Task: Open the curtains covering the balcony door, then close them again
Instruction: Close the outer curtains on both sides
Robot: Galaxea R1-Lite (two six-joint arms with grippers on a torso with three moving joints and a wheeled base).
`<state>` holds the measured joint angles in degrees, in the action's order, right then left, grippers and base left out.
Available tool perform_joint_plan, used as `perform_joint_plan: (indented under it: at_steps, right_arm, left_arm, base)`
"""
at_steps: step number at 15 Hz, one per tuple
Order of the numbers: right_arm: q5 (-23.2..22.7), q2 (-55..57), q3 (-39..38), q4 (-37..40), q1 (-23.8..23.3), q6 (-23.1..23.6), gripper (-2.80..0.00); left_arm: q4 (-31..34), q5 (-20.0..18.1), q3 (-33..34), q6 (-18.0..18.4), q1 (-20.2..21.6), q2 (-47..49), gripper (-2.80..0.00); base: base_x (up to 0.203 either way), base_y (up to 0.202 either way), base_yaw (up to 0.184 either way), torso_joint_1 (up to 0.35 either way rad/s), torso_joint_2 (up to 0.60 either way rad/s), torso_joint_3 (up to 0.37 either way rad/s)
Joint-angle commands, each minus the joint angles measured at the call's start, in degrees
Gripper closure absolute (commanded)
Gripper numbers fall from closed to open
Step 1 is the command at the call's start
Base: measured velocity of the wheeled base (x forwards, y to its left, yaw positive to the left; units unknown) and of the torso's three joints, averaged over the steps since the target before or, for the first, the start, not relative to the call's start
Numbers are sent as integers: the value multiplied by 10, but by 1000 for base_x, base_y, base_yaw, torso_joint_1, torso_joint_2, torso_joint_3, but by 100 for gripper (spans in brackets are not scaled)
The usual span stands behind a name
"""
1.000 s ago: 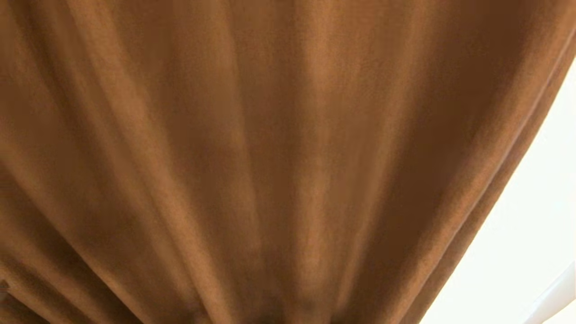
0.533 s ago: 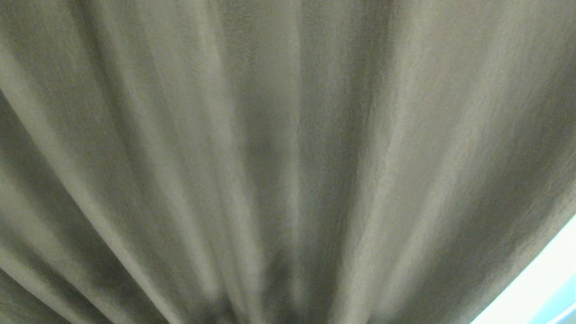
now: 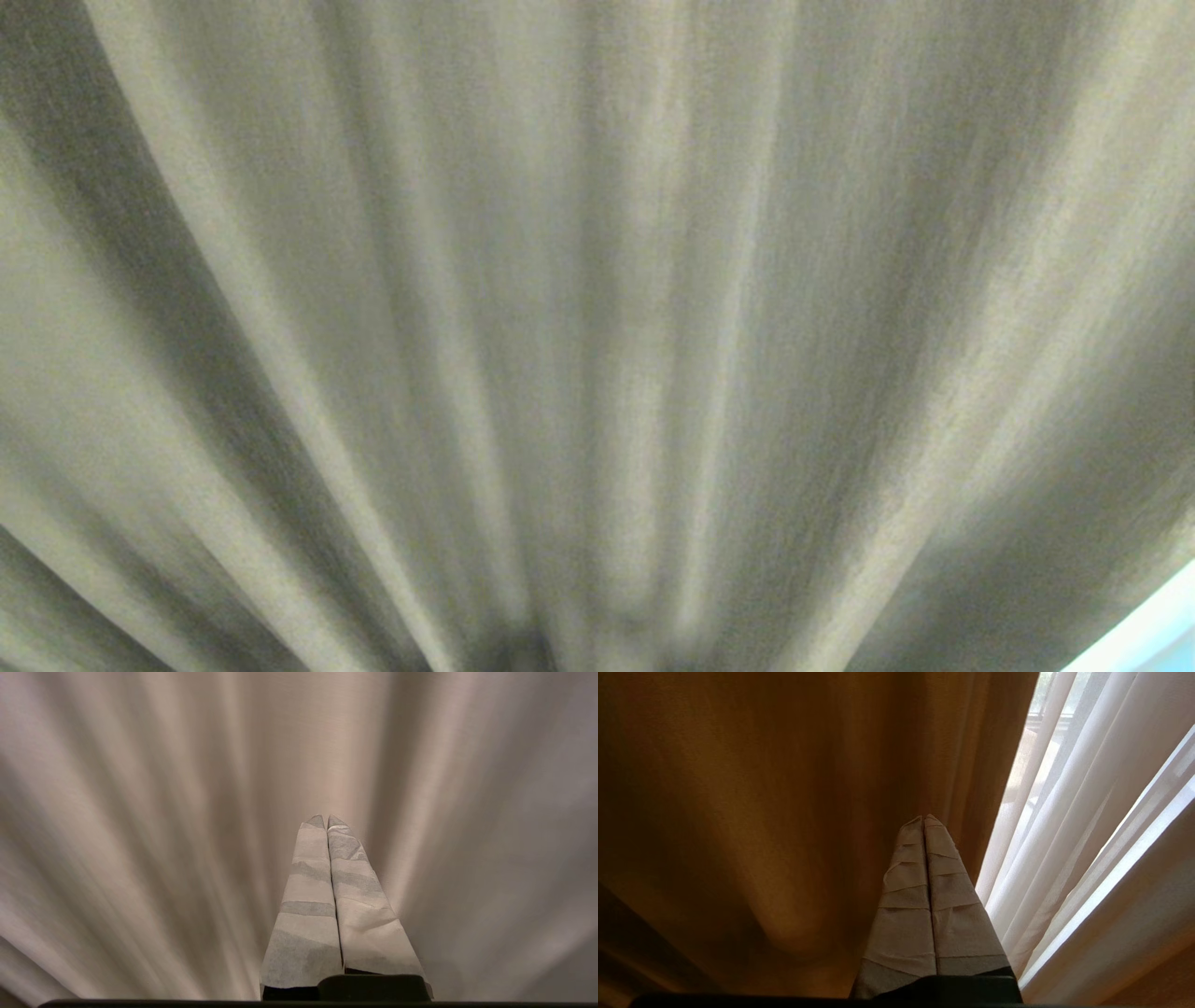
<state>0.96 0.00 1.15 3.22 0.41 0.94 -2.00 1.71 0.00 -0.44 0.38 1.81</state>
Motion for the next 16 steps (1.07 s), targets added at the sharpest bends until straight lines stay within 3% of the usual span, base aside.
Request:
perform_joint_plan:
  at_steps: [1,16]
  right_arm:
    - [0,0,0,0,0,0,0]
    - [0,0,0,0,0,0,0]
  left_arm:
    - [0,1,0,-1,0,-17,0]
    - [0,1,0,-1,0,-17,0]
  base:
    - [0,0,0,0,0,0]
    - [0,0,0,0,0,0]
